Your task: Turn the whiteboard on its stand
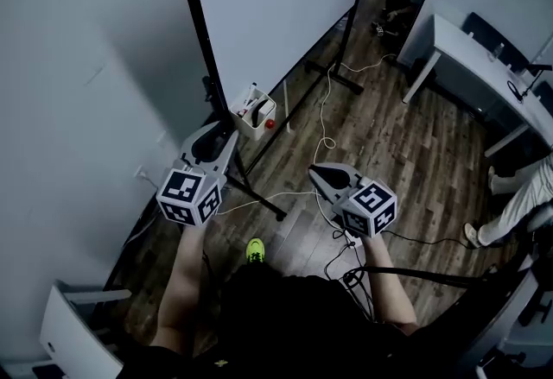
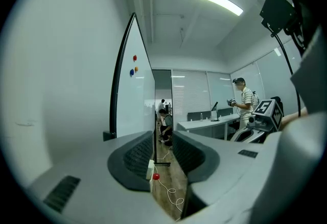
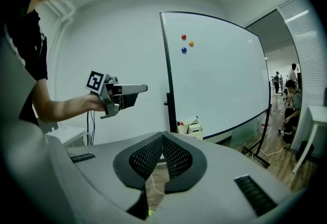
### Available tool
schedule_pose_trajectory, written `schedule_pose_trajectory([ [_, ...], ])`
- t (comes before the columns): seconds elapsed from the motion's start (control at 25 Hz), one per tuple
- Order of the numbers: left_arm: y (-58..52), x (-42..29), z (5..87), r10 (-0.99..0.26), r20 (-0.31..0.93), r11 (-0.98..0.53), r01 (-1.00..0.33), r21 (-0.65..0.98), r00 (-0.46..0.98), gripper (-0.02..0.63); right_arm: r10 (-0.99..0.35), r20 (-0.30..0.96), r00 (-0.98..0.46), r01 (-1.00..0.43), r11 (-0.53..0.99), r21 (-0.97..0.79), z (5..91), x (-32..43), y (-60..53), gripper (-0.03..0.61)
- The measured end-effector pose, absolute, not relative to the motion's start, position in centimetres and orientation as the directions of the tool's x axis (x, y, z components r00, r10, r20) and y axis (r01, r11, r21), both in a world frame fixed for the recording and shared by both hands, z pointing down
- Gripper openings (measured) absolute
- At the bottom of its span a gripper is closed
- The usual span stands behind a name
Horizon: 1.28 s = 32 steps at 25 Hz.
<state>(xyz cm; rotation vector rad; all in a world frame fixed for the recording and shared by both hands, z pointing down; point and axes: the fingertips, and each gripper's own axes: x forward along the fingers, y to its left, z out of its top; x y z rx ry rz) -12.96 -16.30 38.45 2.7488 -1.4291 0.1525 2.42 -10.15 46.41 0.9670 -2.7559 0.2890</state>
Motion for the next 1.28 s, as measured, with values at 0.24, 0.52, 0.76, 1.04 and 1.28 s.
schedule_pose_trajectory([
  [0.24, -12.6, -10.8, 38.7, -0.823, 0.087, -0.563, -0.826, -0.005, 0.561, 0.096, -0.570, 0.243, -0.785, -0.607, 0.787, -0.111, 46.4, 4.2, -7.6, -0.003],
  [0.52, -5.8, -8.2, 39.2, -0.817, 0.069, -0.574, -0.819, -0.002, 0.573, 0.008, -0.540, 0.218, -0.813, -0.572, 0.811, -0.124, 46.0, 6.1, -4.4, -0.003],
  [0.76, -0.9, -7.9, 41.1, -0.836, 0.111, -0.537, -0.843, 0.039, 0.537, 0.008, -0.481, 0.214, -0.850, -0.514, 0.846, -0.140, 46.6, 5.7, -1.6, -0.003],
  [1.04, 2.1, -6.4, 41.9, -0.832, 0.109, -0.539, -0.839, 0.075, 0.544, 0.008, -0.445, 0.208, -0.871, -0.478, 0.864, -0.154, 46.8, 5.1, 1.1, -0.003],
  [1.28, 3.5, -4.1, 41.4, -0.796, 0.074, -0.596, -0.799, 0.083, 0.601, 0.008, -0.455, 0.198, -0.868, -0.485, 0.862, -0.144, 46.3, 5.5, 2.4, -0.003],
])
